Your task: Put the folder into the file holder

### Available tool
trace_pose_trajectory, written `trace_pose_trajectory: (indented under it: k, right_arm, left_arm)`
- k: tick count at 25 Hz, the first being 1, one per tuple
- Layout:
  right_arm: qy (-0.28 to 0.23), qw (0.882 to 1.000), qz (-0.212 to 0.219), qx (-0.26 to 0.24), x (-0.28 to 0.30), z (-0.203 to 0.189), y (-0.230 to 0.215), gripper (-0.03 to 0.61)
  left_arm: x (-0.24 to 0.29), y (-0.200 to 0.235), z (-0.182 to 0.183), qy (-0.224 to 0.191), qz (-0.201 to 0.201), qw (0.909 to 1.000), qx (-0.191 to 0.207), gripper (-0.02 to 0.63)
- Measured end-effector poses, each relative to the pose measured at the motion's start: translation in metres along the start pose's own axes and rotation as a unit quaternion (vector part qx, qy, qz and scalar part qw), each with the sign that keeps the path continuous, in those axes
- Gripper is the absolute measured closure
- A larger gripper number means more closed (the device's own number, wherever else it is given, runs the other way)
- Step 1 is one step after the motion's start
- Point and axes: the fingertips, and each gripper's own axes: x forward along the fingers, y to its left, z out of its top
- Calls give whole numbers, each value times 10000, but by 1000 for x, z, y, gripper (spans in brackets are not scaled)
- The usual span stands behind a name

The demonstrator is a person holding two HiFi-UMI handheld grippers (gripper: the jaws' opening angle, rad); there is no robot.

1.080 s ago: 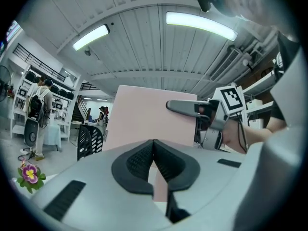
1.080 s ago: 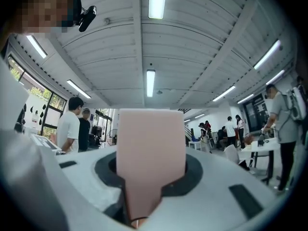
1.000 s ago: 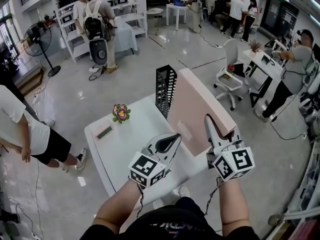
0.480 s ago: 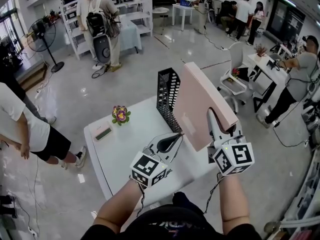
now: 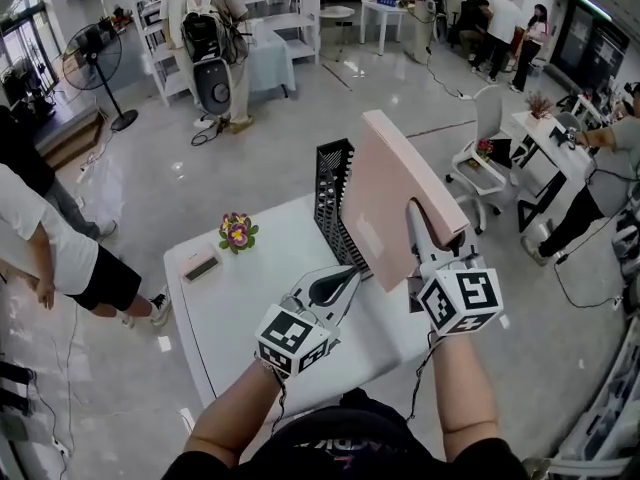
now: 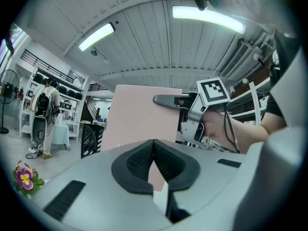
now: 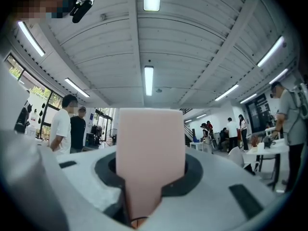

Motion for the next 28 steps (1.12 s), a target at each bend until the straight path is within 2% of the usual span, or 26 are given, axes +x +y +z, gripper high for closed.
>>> trace_pose_trajectory:
  k: [13, 23, 28]
  right_arm:
    - [110, 9996, 247, 49, 64, -24, -2, 433]
    - [129, 9997, 213, 63, 96, -38, -6, 433]
    - [192, 9991, 284, 230, 107, -42, -5, 433]
  left_arm:
    - [6, 33, -7, 24, 456, 9989, -81, 612]
    - [10, 53, -11, -13, 667, 9977, -135, 612]
    - [12, 59, -14, 10, 746, 9970, -183, 612]
